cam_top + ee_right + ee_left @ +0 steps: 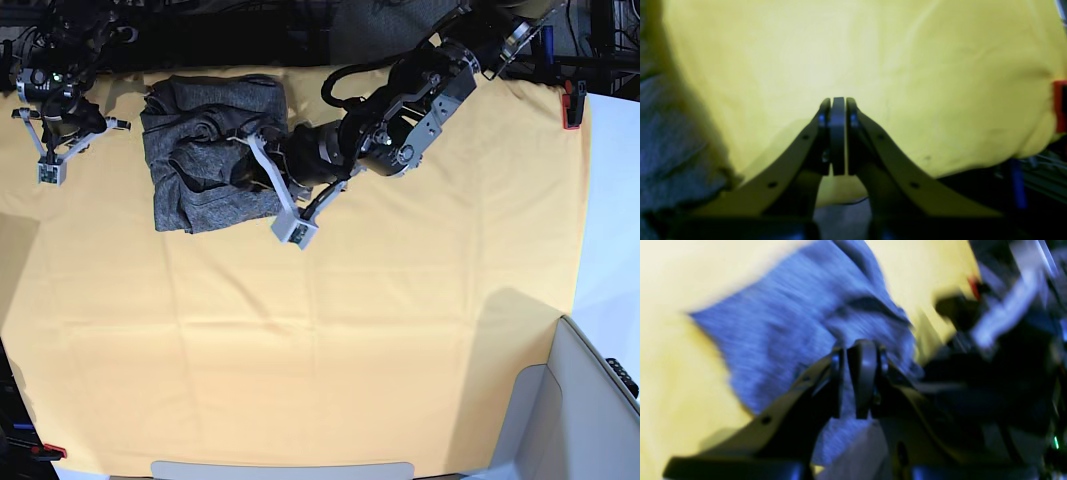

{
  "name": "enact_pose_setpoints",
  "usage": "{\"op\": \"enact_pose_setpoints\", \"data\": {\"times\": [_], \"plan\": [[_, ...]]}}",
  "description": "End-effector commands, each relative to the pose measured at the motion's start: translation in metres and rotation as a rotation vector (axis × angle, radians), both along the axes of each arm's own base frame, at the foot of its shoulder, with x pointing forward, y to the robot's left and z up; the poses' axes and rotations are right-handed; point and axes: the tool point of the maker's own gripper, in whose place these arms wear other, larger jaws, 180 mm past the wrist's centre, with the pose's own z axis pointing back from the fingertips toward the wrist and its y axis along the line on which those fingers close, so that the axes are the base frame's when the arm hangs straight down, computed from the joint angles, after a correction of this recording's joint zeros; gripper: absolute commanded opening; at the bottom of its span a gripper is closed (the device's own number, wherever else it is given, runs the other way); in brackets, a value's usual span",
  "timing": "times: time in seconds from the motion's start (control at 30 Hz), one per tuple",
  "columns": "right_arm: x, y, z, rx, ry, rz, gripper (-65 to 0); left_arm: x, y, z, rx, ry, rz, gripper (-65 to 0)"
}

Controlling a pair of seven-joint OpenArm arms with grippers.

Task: Fold the T-shirt properly
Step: 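Release the right gripper and move the left gripper over the bundle, then grasp the bundle's edge with the left gripper and tuck it under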

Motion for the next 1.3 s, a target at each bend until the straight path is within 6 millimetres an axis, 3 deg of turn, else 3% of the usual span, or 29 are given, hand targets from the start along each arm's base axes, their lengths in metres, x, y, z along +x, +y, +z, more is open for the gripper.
{"op": "enact_pose_setpoints", "data": {"times": [0.0, 0.1, 0.23, 0.5, 0.7, 1.03, 1.27], "plan": [[0.005, -0.003, 0.013, -0.019, -0.043, 0.029, -65.0, 0.005, -0.008, 0.017, -0.040, -0.029, -0.009, -57.7], [0.000, 0.005, 0.014, 0.048, -0.058, 0.084, -65.0, 0.011, -0.020, 0.029, -0.068, -0.043, -0.016, -57.7], [-0.001, 0.018, 0.018, 0.139, -0.091, 0.134, -65.0, 0.024, -0.035, 0.030, -0.076, -0.033, -0.013, -57.7], [0.002, 0.050, 0.015, 0.235, -0.101, 0.211, -65.0, 0.050, -0.050, 0.010, -0.037, 0.018, 0.018, -57.7], [0.008, 0.074, 0.013, 0.271, -0.100, 0.267, -65.0, 0.051, -0.054, -0.021, 0.004, 0.099, 0.040, -57.7], [0.028, 0.082, 0.024, 0.273, -0.152, 0.296, -65.0, 0.030, -0.057, -0.051, 0.085, 0.103, -0.014, -57.7], [0.042, 0.082, 0.033, 0.266, -0.189, 0.298, -65.0, -0.009, -0.072, -0.065, 0.144, 0.134, -0.149, -57.7]]}}
